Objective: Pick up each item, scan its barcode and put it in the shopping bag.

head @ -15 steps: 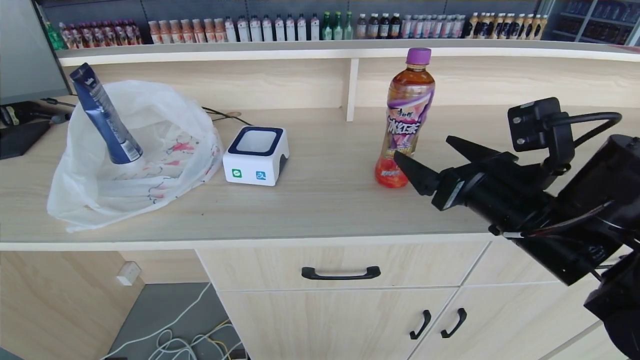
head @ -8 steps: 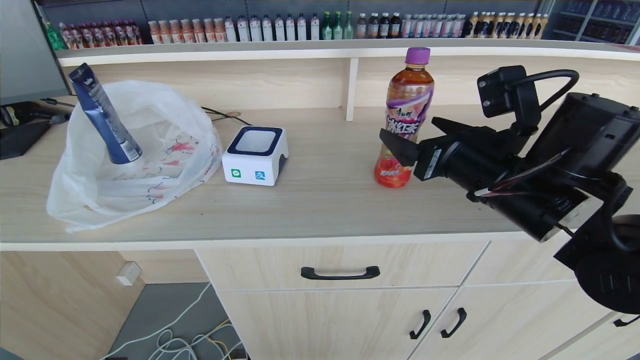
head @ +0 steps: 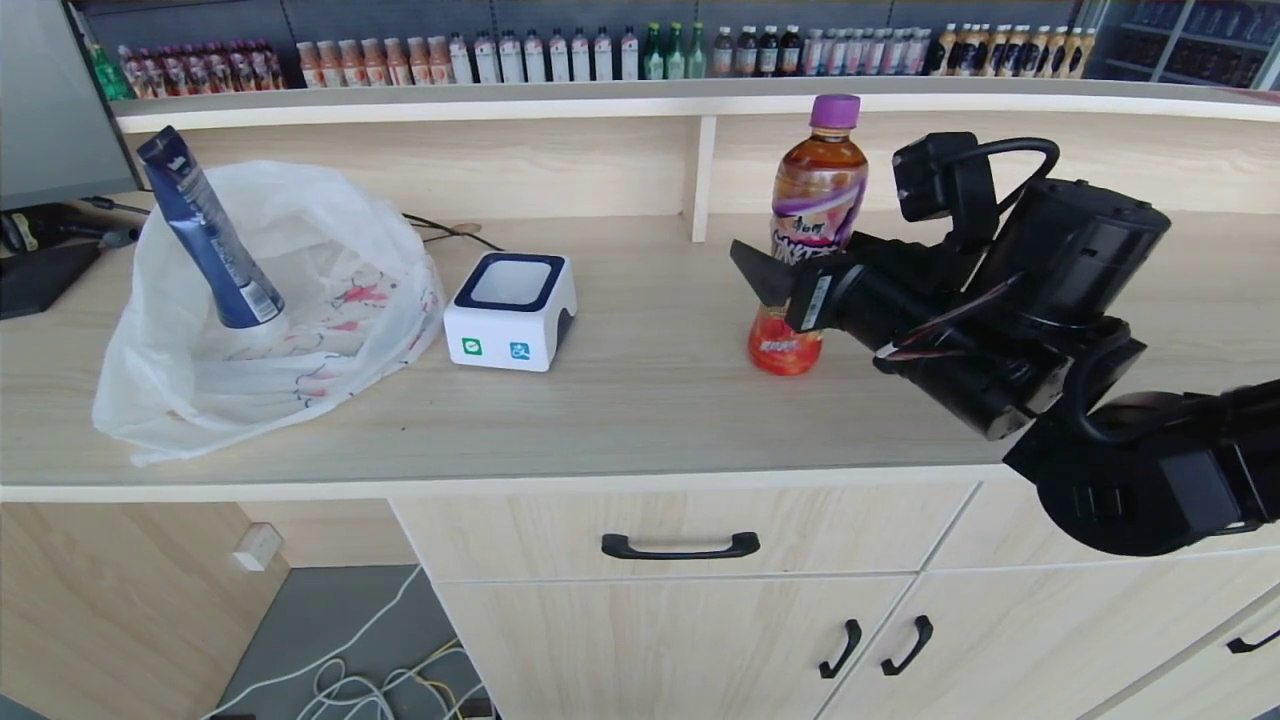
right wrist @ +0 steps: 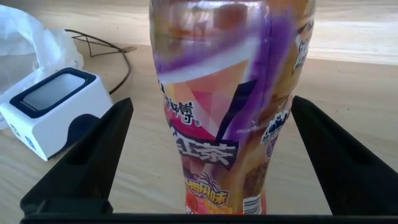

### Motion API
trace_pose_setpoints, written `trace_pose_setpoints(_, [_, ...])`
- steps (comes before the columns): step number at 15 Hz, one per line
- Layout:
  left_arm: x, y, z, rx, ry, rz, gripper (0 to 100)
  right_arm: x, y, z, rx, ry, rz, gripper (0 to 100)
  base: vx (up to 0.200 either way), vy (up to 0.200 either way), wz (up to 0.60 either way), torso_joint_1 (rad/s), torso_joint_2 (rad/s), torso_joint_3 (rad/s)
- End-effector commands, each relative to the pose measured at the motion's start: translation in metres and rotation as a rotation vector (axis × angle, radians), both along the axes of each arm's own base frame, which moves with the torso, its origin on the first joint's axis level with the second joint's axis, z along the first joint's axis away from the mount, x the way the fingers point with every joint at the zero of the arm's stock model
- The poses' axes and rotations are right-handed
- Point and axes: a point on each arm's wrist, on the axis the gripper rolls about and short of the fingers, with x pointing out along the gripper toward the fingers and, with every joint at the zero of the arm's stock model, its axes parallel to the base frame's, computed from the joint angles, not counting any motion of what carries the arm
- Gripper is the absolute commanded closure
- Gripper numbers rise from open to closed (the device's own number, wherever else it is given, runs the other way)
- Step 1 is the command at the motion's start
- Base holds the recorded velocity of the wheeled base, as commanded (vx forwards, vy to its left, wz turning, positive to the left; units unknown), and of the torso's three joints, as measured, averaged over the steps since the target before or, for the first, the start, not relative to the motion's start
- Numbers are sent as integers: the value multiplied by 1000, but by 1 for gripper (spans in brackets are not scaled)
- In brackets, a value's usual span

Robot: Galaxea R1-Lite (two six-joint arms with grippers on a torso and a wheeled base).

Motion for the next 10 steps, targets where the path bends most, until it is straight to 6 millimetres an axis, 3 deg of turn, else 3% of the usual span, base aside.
trace_pose_setpoints(1, [0, 0, 0, 0, 0, 0, 100, 14, 6, -9, -9, 14, -6, 0, 0, 0, 0, 0, 0, 0])
trace_pose_setpoints(5, [0, 0, 0, 0, 0, 0, 100, 21, 6, -18, -21, 32, -15, 0, 0, 0, 0, 0, 0, 0])
trace_pose_setpoints(10, [0, 0, 0, 0, 0, 0, 100, 27, 6, -16, -13, 19, -24, 0, 0, 0, 0, 0, 0, 0])
